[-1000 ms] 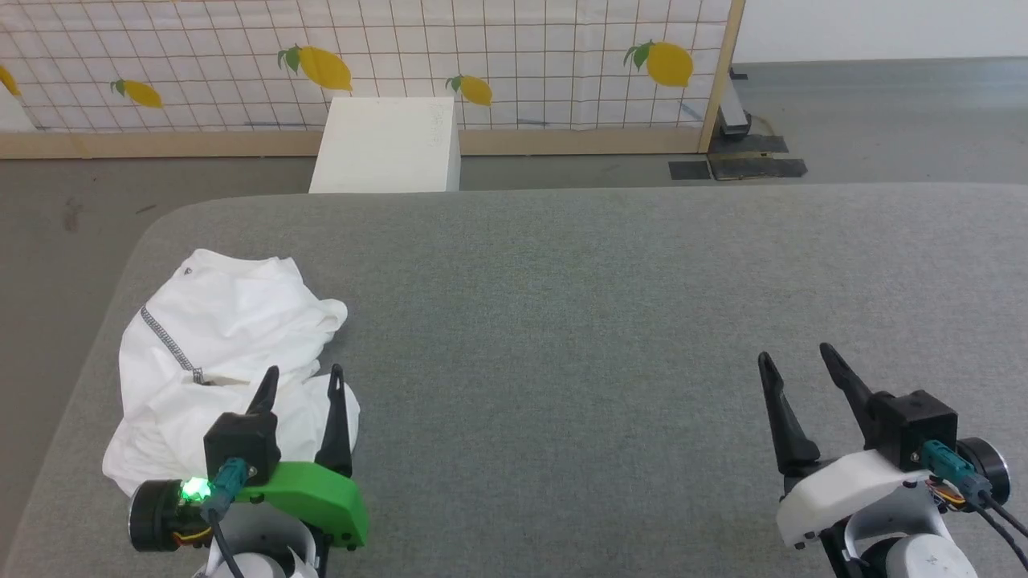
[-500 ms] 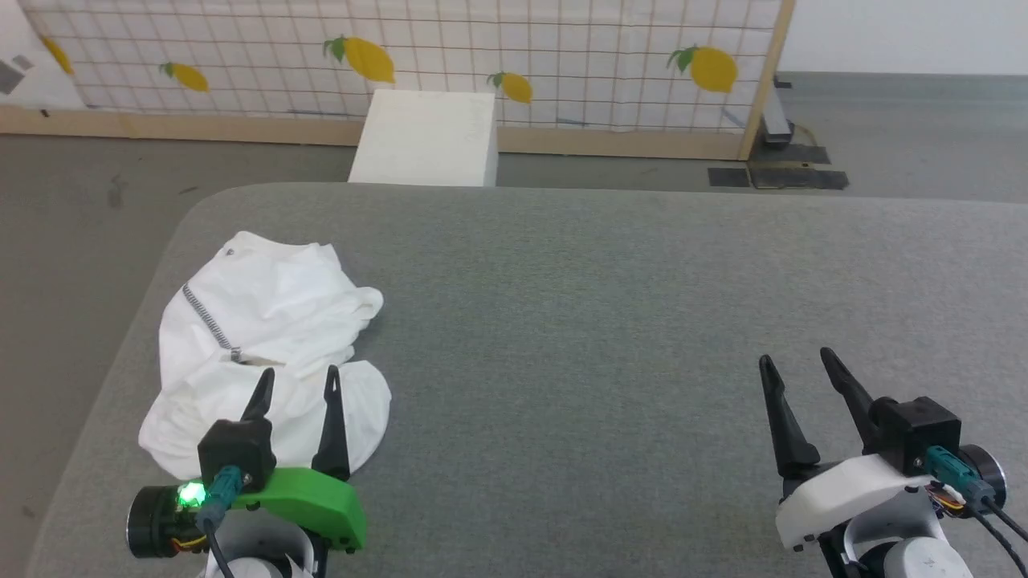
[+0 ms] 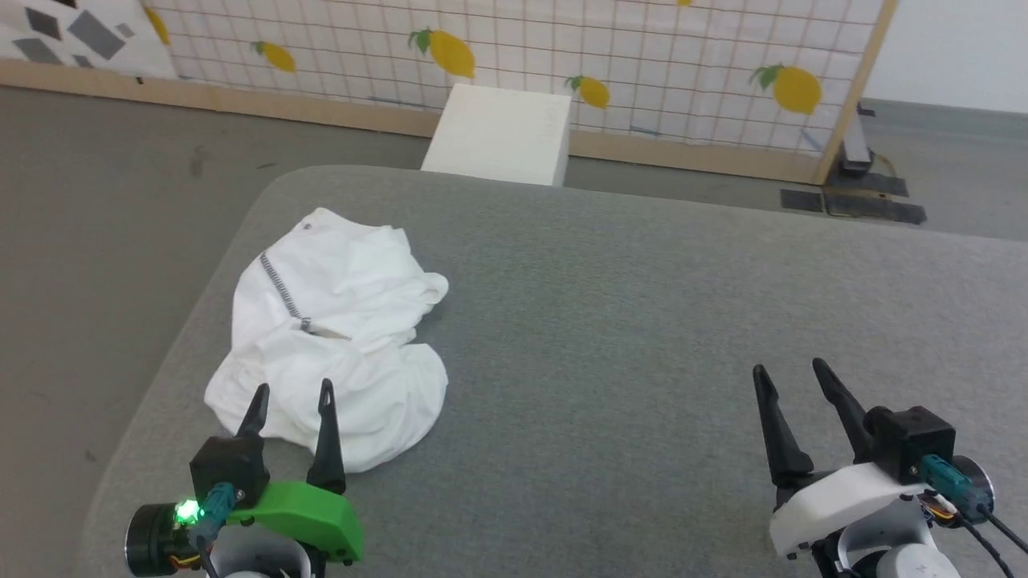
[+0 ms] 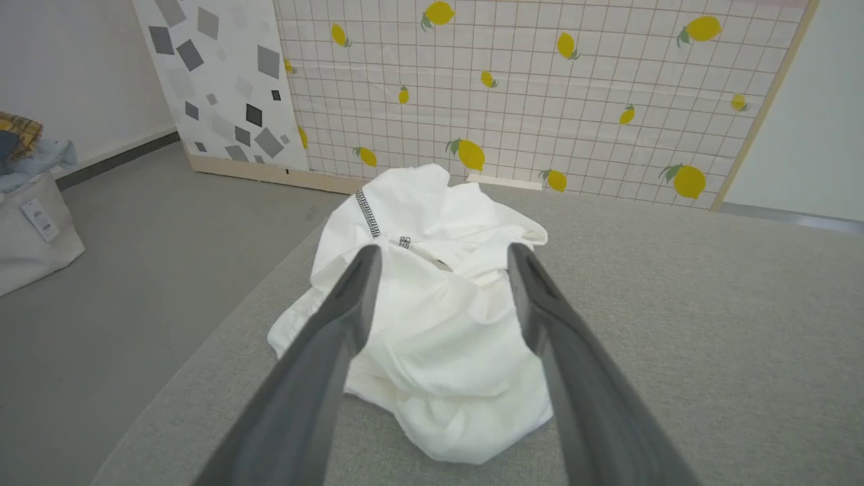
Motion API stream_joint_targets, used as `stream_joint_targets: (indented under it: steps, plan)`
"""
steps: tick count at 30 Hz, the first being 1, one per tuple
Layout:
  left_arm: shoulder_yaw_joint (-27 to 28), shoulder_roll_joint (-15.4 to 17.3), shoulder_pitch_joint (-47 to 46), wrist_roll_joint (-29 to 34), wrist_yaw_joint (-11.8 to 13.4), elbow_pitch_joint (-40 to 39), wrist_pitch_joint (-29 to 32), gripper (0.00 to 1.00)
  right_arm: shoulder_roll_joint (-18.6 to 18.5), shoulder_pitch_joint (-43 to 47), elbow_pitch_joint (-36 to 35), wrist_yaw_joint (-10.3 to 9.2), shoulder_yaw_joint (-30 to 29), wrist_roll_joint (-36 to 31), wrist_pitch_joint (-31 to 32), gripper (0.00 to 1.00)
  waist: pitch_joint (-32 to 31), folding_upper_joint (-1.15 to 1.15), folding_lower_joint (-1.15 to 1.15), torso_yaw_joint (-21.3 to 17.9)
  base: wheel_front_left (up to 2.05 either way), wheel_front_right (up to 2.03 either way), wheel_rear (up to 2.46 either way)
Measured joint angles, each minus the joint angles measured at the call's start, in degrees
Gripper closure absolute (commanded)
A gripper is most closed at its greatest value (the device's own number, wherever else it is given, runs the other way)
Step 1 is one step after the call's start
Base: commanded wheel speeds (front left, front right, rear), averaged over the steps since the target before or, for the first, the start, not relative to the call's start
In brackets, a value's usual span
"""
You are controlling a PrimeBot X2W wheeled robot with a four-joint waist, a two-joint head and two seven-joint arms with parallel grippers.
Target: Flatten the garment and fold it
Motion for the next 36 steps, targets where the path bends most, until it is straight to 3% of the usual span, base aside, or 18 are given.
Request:
stream_joint_targets:
  steps: [23,36]
  plan:
    - [0.16,0.01,2.27,-1.38,1.23,0.74,-3.26,0.0,0.01,0.39,5.34,0.0,1.16,1.94,-3.3,0.0,-0.88,0.0,0.0,9.1,0.0,0.0,0.0]
    - [0.08,0.08,3.0,-1.89,1.87,1.2,-4.71,0.0,0.01,0.39,7.6,-0.01,1.52,3.11,-4.8,0.0,-1.02,0.0,0.0,12.24,0.0,0.0,0.0]
